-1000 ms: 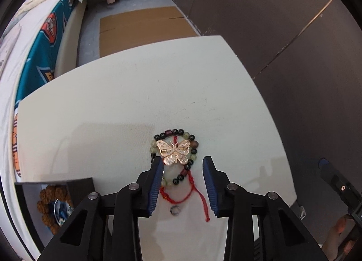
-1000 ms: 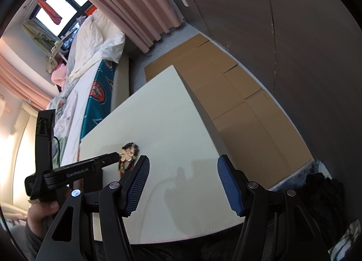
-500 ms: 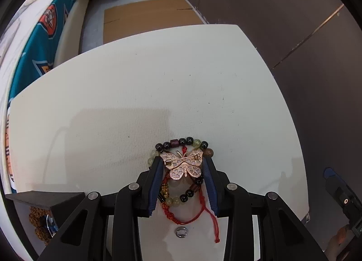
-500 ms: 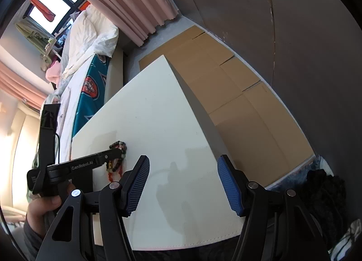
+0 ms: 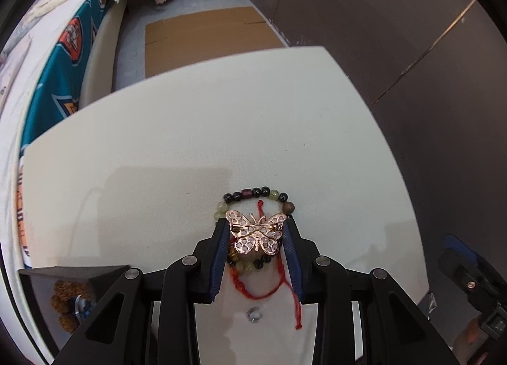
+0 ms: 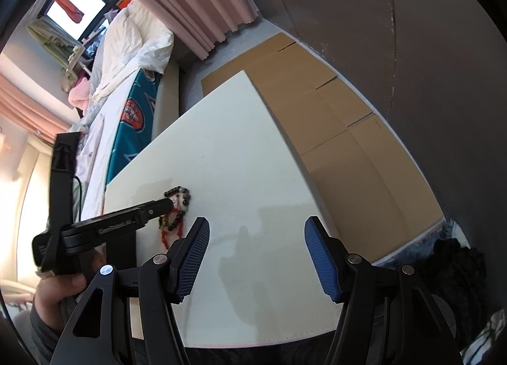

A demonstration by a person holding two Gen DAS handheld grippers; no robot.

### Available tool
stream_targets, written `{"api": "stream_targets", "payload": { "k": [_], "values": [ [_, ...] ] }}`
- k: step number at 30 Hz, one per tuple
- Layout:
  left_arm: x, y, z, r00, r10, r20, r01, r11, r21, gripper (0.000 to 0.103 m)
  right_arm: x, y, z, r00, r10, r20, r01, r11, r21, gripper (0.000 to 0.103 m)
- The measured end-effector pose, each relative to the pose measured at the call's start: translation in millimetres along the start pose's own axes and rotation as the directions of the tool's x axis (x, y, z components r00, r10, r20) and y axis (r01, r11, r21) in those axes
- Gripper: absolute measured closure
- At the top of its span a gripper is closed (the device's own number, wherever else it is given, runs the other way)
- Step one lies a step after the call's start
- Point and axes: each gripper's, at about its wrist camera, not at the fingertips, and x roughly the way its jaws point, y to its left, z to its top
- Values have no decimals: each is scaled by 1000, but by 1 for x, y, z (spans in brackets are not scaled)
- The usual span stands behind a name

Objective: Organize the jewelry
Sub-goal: 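Carry butterfly charm over box with left tool while right tool grasps black-green bead bracelet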

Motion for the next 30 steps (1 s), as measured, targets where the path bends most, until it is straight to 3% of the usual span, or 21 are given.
{"api": "stream_targets", "payload": {
  "k": [12,14,19,30],
  "values": [
    [-62,45,-11,996,12,94,-7,998,-54,68,35,56,6,997,48,-55,-51,996,-69,42],
    [-69,54,-12,995,15,103,-9,998,-64,68,42,65,9,997,45,-61,-50,995,-87,45],
    [-89,81,-23,991,30,131,-18,996,-93,68,65,83,17,996,14,-91,-26,992,-124,64],
    [-120,136,-54,985,63,163,-34,985,-171,68,108,114,21,989,-77,-129,48,975,-215,74]
  ]
}}
